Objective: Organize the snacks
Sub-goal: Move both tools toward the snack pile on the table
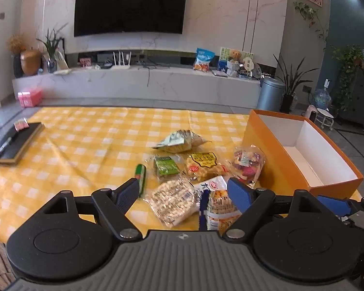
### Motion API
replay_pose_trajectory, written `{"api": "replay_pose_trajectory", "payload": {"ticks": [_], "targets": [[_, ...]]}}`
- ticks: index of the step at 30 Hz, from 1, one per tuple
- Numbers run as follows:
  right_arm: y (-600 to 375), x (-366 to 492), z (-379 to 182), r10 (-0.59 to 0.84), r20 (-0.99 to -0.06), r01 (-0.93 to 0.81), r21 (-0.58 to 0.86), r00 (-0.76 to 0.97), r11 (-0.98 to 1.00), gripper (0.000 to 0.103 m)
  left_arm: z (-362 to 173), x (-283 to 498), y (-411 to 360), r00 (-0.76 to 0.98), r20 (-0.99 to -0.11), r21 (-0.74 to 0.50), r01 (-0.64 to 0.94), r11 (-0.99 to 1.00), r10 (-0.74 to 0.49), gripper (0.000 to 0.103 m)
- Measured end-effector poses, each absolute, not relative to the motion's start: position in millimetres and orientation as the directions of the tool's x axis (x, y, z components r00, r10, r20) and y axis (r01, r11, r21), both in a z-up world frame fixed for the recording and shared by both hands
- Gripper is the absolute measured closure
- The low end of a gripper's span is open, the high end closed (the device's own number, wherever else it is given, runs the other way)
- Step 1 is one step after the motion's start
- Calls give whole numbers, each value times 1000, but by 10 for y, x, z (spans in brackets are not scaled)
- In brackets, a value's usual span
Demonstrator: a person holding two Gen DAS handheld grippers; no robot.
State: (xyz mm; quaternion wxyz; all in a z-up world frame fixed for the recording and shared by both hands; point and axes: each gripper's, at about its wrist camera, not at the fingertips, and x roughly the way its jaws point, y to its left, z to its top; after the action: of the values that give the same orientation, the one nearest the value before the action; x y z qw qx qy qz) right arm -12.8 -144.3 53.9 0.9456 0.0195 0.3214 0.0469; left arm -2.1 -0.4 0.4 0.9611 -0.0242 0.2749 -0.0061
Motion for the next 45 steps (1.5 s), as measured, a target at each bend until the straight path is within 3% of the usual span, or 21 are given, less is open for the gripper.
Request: {"api": "replay_pose_trajectory", "payload": {"ticks": [12, 45], "targets": [[-1401, -116, 473, 35, -649, -49, -2, 760, 999, 3, -180, 79, 85, 797, -600, -111, -5, 994, -63, 7], [-1404, -112, 419, 31, -664, -43, -2, 747, 999, 3, -234, 80, 70, 791, -609, -102, -6, 995, -58, 7]]}}
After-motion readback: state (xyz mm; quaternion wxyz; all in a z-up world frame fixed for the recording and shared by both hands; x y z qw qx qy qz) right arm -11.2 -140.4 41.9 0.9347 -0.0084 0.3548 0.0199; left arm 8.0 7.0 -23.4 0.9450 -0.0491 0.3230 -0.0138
